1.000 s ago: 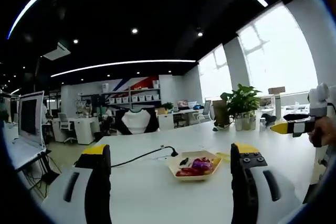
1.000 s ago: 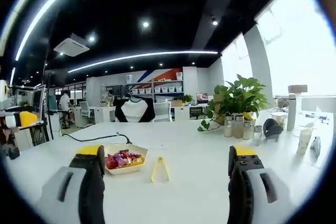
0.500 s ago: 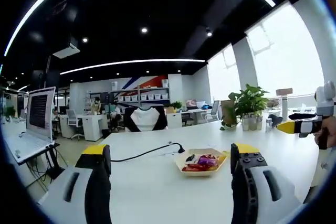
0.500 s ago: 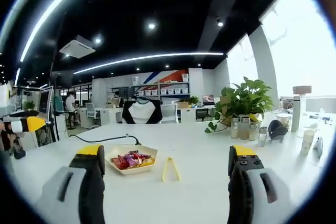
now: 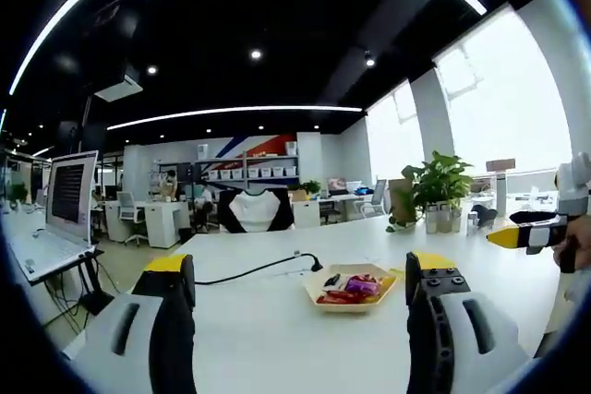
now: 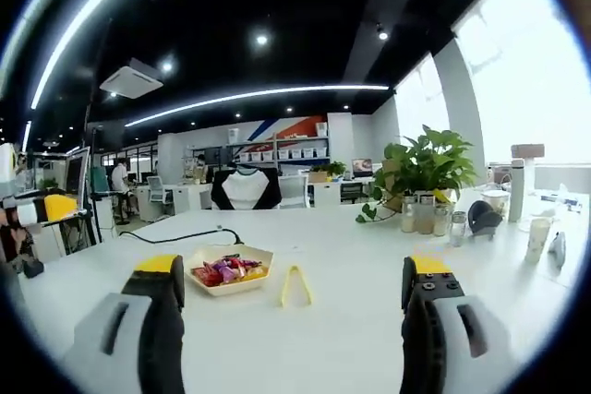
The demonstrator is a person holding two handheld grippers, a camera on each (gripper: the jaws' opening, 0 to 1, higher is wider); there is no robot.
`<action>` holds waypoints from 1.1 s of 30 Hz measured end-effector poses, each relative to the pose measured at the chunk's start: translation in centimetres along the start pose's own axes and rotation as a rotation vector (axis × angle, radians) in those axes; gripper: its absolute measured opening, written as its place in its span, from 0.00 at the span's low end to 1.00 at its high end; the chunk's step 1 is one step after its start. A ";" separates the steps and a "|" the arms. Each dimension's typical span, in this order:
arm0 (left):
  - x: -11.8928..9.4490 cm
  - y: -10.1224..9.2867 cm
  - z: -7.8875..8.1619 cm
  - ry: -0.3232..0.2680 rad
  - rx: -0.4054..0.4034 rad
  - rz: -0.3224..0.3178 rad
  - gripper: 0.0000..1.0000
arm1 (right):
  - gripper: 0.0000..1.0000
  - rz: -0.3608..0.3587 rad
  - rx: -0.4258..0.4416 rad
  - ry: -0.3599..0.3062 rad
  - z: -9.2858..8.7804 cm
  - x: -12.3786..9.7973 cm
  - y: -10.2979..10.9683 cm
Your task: Place the target food into the container with the food tongs after gripping and lifting it, then release it inside without dropping or visibly crushing the food.
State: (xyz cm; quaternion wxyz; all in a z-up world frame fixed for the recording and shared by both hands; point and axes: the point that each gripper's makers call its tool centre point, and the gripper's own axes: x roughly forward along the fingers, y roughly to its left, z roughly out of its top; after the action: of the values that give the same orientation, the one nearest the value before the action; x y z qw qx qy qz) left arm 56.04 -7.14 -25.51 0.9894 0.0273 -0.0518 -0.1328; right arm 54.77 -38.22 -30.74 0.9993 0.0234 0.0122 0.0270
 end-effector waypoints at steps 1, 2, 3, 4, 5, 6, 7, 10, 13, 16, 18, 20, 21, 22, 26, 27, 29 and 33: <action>0.0 0.0 0.0 0.000 0.000 0.001 1.00 | 0.99 0.000 0.000 -0.001 0.0 0.0 0.0; 0.0 0.0 0.0 0.001 -0.001 0.000 1.00 | 0.99 0.000 0.001 0.000 0.0 0.0 0.0; 0.0 0.0 -0.1 0.003 -0.002 0.000 1.00 | 0.99 -0.001 0.003 0.001 0.0 0.0 -0.1; 0.0 0.0 -0.2 0.005 -0.001 0.000 1.00 | 0.99 -0.002 0.004 0.000 0.0 0.0 -0.1; 0.0 0.0 -0.3 0.008 0.001 0.001 1.00 | 0.99 -0.002 0.004 0.001 0.0 0.0 -0.2; 0.0 0.0 -0.3 0.008 0.001 0.002 1.00 | 0.99 -0.006 0.003 0.004 -0.1 0.0 -0.3; 0.0 0.1 -0.4 0.008 0.000 0.003 1.00 | 0.99 -0.007 0.004 0.000 0.0 0.0 -0.4; 0.1 0.1 -0.4 0.010 0.009 0.006 1.00 | 0.99 -0.007 0.008 0.000 0.1 0.0 -0.4; 0.1 0.0 -0.6 0.018 0.002 0.000 1.00 | 0.99 0.000 0.014 -0.006 0.1 0.0 -0.4; 0.1 0.1 -0.6 0.016 0.005 0.003 1.00 | 0.99 0.016 0.037 -0.019 0.4 0.1 -0.2; 0.2 0.1 -0.6 0.018 0.007 0.006 1.00 | 0.99 0.010 0.016 -0.018 0.4 0.1 -0.4; 0.1 0.2 -0.5 0.019 0.009 0.010 1.00 | 0.99 0.009 0.015 -0.008 0.1 0.2 -0.5; 0.1 0.2 -0.5 0.015 0.005 0.011 1.00 | 0.99 0.010 0.019 -0.002 -0.1 0.2 -0.5; 0.1 0.2 -0.5 0.014 0.003 0.011 1.00 | 0.99 0.012 0.021 0.002 -0.2 0.2 -0.5; 0.1 0.3 -0.6 0.020 0.006 0.015 1.00 | 0.99 0.038 0.040 -0.028 0.4 0.1 0.0; 0.1 0.4 -0.7 0.023 0.006 0.016 1.00 | 0.99 0.033 0.038 -0.027 0.5 0.1 0.0; 0.2 0.4 -0.7 0.024 0.005 0.017 1.00 | 0.99 0.030 0.019 -0.024 0.5 0.2 0.0; 0.2 0.4 -0.7 0.026 0.007 0.022 1.00 | 0.99 0.032 0.016 -0.026 0.6 0.2 0.1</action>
State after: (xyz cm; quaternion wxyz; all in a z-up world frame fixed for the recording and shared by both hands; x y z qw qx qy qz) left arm 56.39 -6.73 -26.21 0.9913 0.0317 -0.0397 -0.1216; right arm 54.95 -38.18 -30.18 0.9986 0.0319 -0.0007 0.0424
